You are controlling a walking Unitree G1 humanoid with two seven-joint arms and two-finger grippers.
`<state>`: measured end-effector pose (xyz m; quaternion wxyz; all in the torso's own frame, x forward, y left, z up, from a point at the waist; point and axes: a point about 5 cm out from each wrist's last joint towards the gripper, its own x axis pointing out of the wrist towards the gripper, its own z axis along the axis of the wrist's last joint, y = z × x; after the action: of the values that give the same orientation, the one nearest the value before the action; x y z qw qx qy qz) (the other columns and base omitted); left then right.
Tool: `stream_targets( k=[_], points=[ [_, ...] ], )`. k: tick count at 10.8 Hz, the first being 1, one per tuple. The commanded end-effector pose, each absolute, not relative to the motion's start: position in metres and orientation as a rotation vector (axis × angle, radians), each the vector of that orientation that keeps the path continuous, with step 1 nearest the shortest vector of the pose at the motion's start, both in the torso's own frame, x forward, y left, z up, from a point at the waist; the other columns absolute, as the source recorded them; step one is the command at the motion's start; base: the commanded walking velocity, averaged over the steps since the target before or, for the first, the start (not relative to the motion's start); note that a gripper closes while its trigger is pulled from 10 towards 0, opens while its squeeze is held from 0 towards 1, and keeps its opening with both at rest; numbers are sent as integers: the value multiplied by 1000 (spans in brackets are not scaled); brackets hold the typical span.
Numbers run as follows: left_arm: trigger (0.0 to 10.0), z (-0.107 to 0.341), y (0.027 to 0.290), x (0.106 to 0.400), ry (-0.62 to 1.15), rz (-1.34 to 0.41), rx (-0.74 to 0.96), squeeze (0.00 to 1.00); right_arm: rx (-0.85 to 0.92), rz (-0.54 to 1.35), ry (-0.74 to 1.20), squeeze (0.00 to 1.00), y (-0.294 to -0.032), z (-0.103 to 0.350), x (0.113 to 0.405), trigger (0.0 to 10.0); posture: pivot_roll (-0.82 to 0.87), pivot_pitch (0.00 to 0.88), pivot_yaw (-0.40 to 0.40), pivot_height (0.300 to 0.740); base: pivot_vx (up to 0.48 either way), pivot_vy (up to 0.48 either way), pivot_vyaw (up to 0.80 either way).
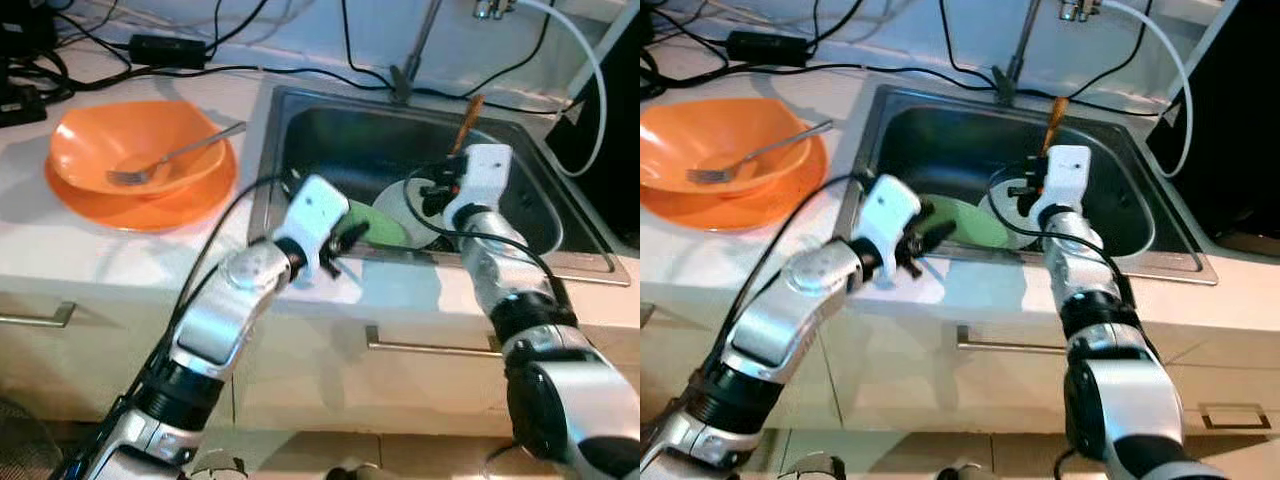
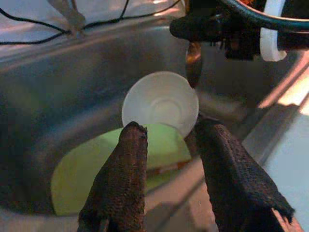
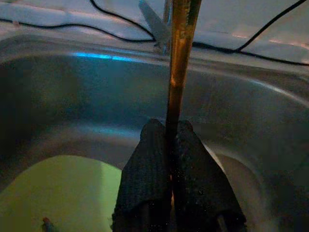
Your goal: Kitchen organization
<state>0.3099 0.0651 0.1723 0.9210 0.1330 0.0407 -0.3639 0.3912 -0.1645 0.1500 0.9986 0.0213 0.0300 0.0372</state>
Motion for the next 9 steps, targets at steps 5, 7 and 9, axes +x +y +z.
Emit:
stream_targets(
  k=[5,7,9],
  points=[
    [10000,170,59,302,108,-779,298,0,-31,106,180,0,-153,127,389,10000,22,74,-179,719,0,0,0],
    [10000,169,58,300,120,-782,298,0,-33,105,211,0,-151,121,387,10000,27,80,-185,719,0,0,0],
    [10000,169,58,299,130,-779,299,0,-36,110,226,0,-149,119,387,10000,30,82,-189,719,0,0,0]
  ],
)
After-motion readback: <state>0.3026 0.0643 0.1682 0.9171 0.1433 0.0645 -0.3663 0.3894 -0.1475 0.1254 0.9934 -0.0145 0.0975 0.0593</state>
